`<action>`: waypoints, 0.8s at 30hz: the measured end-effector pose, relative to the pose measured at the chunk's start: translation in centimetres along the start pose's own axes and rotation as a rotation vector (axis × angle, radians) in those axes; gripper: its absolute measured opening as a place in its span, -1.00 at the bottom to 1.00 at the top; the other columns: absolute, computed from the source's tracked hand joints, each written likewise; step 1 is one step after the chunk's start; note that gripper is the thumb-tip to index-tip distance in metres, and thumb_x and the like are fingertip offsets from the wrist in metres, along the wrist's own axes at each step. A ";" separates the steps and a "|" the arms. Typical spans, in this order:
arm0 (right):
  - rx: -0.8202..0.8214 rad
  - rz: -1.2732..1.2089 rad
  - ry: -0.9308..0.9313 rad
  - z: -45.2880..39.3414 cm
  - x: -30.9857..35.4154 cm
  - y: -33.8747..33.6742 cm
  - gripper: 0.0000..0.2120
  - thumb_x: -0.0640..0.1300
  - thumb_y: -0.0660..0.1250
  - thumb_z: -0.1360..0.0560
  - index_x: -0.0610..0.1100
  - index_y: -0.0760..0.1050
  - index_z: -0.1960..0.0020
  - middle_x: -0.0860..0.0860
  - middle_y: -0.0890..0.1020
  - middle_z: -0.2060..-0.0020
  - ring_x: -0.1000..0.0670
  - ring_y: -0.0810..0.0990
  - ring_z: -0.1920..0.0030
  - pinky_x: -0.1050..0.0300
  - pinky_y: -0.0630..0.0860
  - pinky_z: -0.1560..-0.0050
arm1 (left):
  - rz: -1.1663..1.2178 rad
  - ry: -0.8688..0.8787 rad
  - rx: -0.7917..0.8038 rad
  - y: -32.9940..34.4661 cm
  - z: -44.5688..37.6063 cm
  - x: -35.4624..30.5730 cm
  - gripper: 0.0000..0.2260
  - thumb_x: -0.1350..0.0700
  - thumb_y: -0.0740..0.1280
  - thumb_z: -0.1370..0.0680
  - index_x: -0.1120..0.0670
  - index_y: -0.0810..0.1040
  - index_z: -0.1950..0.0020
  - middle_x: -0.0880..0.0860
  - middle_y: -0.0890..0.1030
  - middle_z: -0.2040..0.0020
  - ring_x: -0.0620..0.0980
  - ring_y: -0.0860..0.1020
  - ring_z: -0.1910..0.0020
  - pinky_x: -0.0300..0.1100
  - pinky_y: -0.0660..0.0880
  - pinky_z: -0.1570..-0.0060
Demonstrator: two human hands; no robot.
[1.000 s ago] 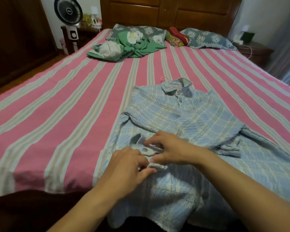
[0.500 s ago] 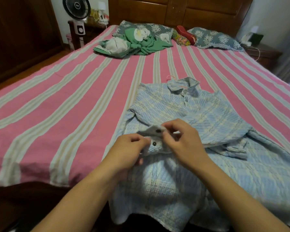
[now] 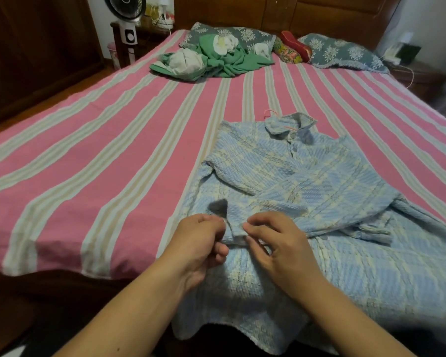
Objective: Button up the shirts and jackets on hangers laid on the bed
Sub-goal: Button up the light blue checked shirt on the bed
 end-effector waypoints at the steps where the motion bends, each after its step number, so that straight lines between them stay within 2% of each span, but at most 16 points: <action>1: 0.012 -0.004 -0.026 0.1 0.2 0.1 -0.82 -0.15 0.40 -0.55 -0.18 0.69 -0.09 -0.03 0.64 -0.02 0.00 0.61 -0.02 0.19 0.53 -0.06 | -0.044 0.013 0.000 0.0 0.1 -0.1 -0.92 0.20 0.32 -0.63 0.20 0.49 -0.06 0.08 0.52 0.31 -0.04 0.44 0.59 -0.25 0.34 0.57; 3: 0.041 -0.039 -0.069 0.4 0.4 -0.1 -0.79 -0.21 0.35 -0.54 -0.22 0.68 -0.11 -0.07 0.64 -0.06 -0.03 0.61 -0.05 0.18 0.51 -0.10 | -0.203 0.087 -0.001 0.1 0.6 -0.1 -0.78 0.05 0.39 -0.61 0.13 0.47 -0.15 0.10 0.61 0.15 0.01 0.53 0.53 -0.22 0.38 0.55; 6: 0.115 -0.076 -0.067 1.0 0.1 -0.3 -0.69 -0.24 0.26 -0.49 -0.22 0.68 -0.14 -0.07 0.63 -0.13 -0.04 0.59 -0.12 0.13 0.51 -0.15 | -0.416 0.260 -0.051 0.8 1.2 0.2 -0.70 0.04 0.50 -0.53 0.01 0.43 -0.13 0.10 0.61 0.08 0.03 0.59 0.50 -0.21 0.40 0.52; 8: 0.128 -0.109 -0.045 1.1 -0.2 -0.5 -0.65 -0.24 0.21 -0.46 -0.20 0.69 -0.13 -0.06 0.63 -0.14 -0.01 0.59 -0.15 0.18 0.51 -0.18 | -0.417 0.311 -0.093 1.1 1.2 0.5 -0.70 0.07 0.52 -0.51 -0.02 0.43 -0.09 0.12 0.59 0.07 0.03 0.58 0.52 -0.20 0.43 0.51; 10: 0.070 -0.221 0.047 0.9 -0.7 -1.0 -0.63 -0.23 0.18 -0.41 -0.18 0.72 -0.03 0.00 0.65 -0.11 0.08 0.62 -0.13 0.28 0.51 -0.16 | -0.376 0.306 -0.095 1.2 1.2 0.7 -0.73 0.11 0.53 -0.51 0.02 0.48 -0.09 0.17 0.63 0.06 0.04 0.57 0.52 -0.16 0.46 0.49; 13: -0.015 -0.374 0.206 0.5 -1.9 -1.6 -0.65 -0.34 0.19 -0.36 -0.16 0.73 0.08 0.06 0.67 -0.06 0.16 0.63 -0.12 0.37 0.49 -0.13 | -0.442 0.352 -0.100 1.3 1.3 0.8 -0.87 0.13 0.53 -0.49 0.06 0.59 0.07 0.15 0.68 0.20 0.07 0.57 0.51 -0.03 0.52 0.42; 15: -0.030 -0.389 0.248 0.4 -2.1 -1.8 -0.65 -0.42 0.23 -0.34 -0.17 0.72 0.08 0.05 0.68 -0.02 0.17 0.62 -0.10 0.43 0.46 -0.11 | -0.579 0.410 -0.122 1.4 1.5 0.9 -0.74 0.03 0.55 -0.45 0.11 0.54 0.26 0.03 0.58 0.39 0.02 0.51 0.47 0.00 0.47 0.36; 17: -0.028 -0.395 0.247 0.3 -2.0 -1.7 -0.66 -0.45 0.24 -0.35 -0.19 0.71 0.09 0.03 0.68 0.01 0.18 0.62 -0.08 0.46 0.45 -0.09 | -0.703 0.442 -0.158 1.5 1.9 0.8 -0.53 -0.03 0.56 -0.44 0.10 0.32 0.41 -0.06 0.34 0.47 -0.11 0.30 0.49 -0.08 0.26 0.40; 20: 0.000 -0.382 0.210 0.3 -2.0 -1.6 -0.65 -0.46 0.24 -0.35 -0.20 0.71 0.06 0.01 0.67 0.01 0.20 0.61 -0.08 0.47 0.43 -0.10 | -0.727 0.431 -0.182 1.6 2.1 0.5 -0.46 -0.03 0.55 -0.46 0.05 0.21 0.45 -0.09 0.21 0.52 -0.10 0.18 0.51 -0.13 0.12 0.44; 22: 0.014 -0.371 0.197 0.2 -1.9 -1.6 -0.64 -0.44 0.24 -0.35 -0.19 0.70 0.02 0.02 0.67 -0.01 0.19 0.61 -0.10 0.45 0.43 -0.12 | -0.740 0.427 -0.199 1.6 2.3 0.6 -0.51 -0.03 0.53 -0.48 0.04 0.27 0.42 -0.11 0.32 0.46 -0.12 0.24 0.49 -0.20 0.15 0.47; 24: 0.019 -0.375 0.200 0.3 -1.9 -1.6 -0.63 -0.43 0.23 -0.36 -0.19 0.70 -0.02 0.03 0.67 -0.03 0.18 0.61 -0.12 0.43 0.44 -0.14 | -0.721 0.437 -0.201 1.6 2.3 0.8 -0.65 -0.04 0.50 -0.51 0.08 0.42 0.30 -0.03 0.50 0.22 -0.10 0.41 0.36 -0.29 0.27 0.39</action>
Point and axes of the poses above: each hand's wrist, its own z-axis away from the middle knuckle, its own y-axis out of the palm, x = y × z, the point moved 5 cm from there along -z, towards the middle knuckle
